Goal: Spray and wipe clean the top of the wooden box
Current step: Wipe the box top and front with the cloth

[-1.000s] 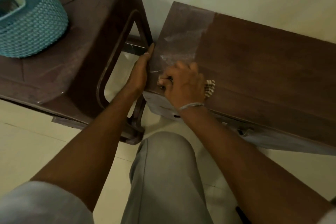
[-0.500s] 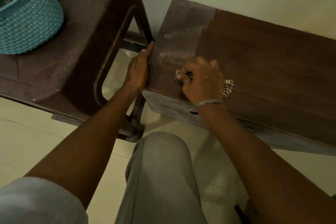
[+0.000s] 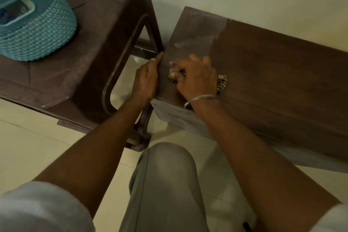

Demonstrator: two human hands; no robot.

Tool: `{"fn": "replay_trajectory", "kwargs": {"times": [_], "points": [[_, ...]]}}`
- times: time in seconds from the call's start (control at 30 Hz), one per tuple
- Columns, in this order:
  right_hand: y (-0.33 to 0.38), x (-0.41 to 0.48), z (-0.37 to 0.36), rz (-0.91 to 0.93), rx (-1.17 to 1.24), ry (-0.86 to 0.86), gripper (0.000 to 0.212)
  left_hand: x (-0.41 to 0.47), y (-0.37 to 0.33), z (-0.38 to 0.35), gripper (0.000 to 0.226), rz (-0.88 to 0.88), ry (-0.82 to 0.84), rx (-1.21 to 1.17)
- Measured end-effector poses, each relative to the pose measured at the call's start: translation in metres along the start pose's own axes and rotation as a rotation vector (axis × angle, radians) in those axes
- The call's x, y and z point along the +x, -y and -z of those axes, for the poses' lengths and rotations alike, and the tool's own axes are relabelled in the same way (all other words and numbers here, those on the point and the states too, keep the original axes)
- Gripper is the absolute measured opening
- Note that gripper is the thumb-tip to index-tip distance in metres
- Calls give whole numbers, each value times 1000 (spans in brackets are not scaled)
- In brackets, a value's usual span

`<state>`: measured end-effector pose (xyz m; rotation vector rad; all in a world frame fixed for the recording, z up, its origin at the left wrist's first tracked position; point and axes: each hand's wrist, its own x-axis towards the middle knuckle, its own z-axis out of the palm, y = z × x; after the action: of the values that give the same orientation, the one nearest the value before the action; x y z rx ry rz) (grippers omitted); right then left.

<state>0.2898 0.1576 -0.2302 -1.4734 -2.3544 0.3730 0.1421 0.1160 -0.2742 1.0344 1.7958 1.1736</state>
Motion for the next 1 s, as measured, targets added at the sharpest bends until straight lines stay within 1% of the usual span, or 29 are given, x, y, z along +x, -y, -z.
{"fn": "replay_trajectory", "kwargs": {"times": [0.07, 0.13, 0.23, 0.3, 0.37, 0.43, 0.5, 0.53, 0.6, 0.73, 0.8, 0.9, 1.0], "points": [[-19, -7, 6, -48, 8, -47, 6, -1, -1, -2, 50, 16, 0, -3], [-31, -11, 11, -78, 34, -67, 5, -1, -1, -4, 48, -12, -15, 2], [-26, -8, 9, -111, 32, -80, 4, 2, 2, -6, 47, -26, -59, 25], [-9, 0, 3, -94, 19, -68, 3, 4, 6, -6, 50, -38, -71, 25], [14, 13, -3, -49, 18, -22, 3, 1, 7, -6, 51, -86, -92, 64], [31, 25, -7, -7, 28, 38, 9, -2, 5, -7, 48, -147, -147, 98], [34, 32, -8, 32, 42, 68, 9, -3, 3, -8, 45, -158, -189, 118], [29, 32, -7, 47, 44, 69, 6, -2, 2, -8, 47, -152, -184, 139], [10, 26, -3, 51, 28, 50, 2, -1, 1, -7, 49, -134, -171, 163], [-40, 7, 13, -16, 8, -38, 6, 0, 2, -9, 49, -120, -196, 177], [-57, 0, 21, -53, 4, -35, 5, 0, 2, -10, 48, -129, -209, 188], [-54, 2, 21, -99, 29, -67, 7, 1, 2, -11, 49, -139, -219, 214], [-26, 19, 8, -82, 38, -85, 6, 1, 4, -12, 50, -152, -210, 250]]}}
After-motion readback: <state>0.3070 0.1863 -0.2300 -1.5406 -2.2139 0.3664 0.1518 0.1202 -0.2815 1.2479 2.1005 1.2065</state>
